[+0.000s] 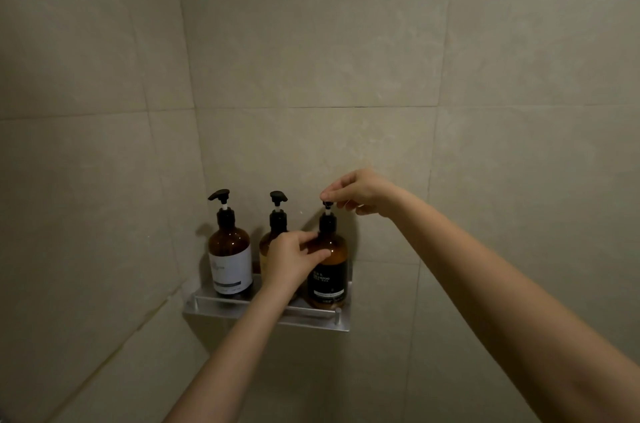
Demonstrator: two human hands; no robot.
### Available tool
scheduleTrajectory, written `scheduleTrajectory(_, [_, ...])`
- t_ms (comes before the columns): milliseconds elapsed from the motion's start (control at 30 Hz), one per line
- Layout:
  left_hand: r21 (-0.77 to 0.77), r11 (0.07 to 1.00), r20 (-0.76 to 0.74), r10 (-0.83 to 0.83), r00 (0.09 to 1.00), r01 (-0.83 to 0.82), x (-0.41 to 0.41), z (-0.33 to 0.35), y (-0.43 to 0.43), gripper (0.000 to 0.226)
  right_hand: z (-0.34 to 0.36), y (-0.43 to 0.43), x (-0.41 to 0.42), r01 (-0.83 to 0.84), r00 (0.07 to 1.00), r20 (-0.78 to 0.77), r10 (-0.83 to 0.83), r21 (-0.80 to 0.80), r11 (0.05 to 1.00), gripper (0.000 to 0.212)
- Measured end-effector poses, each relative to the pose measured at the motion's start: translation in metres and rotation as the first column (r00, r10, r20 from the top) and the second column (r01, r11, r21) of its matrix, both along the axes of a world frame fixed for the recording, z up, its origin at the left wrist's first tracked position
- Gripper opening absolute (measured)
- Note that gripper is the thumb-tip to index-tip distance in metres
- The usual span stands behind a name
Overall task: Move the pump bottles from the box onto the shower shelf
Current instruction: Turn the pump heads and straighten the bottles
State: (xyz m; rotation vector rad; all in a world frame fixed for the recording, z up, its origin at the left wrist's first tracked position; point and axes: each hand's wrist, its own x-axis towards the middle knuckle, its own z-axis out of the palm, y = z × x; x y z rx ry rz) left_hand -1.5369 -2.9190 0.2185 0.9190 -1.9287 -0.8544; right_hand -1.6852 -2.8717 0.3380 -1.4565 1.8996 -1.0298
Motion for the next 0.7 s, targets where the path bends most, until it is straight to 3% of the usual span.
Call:
scheduleTrajectory(233, [-0.049, 0.998, -0.021, -0.029, 0.999, 0.028, 0.006, 0.000, 0.004, 0.045, -0.002, 0.000, 0.001, 0.012, 1.000, -0.002, -0.012, -0.018, 1.000, 0.033])
scheduleTrajectory(333, [-0.181, 0.964, -0.147, 0.172, 0.974, -0.197, 0.021, 0.003, 0.003, 0.030, 0.007, -0.004, 0.004, 0.045, 0.997, -0.052, -0.053, -0.146, 0.988, 0.028])
scheduleTrajectory(433, [-0.187, 0.890, -0.273, 0.359, 0.892, -0.415, 0.044, 0.010, -0.011, 0.023, 0.022, -0.016, 0.016, -0.018, 0.990, -0.137, -0.019, -0.262, 0.965, 0.019])
scheduleTrajectory(567, [-0.169, 0.913, -0.129, 0.352, 0.927, -0.371, 0.059, 0.012, -0.030, 0.041, 0.036, -0.033, 0.044, -0.245, 0.926, -0.324, 0.196, -0.118, 0.962, 0.021])
scheduleTrajectory(700, [-0.110, 0.960, 0.061, 0.266, 0.962, -0.258, 0.057, 0.011, -0.039, 0.063, 0.035, -0.048, 0.059, -0.311, 0.893, -0.334, 0.302, 0.026, 0.950, 0.028])
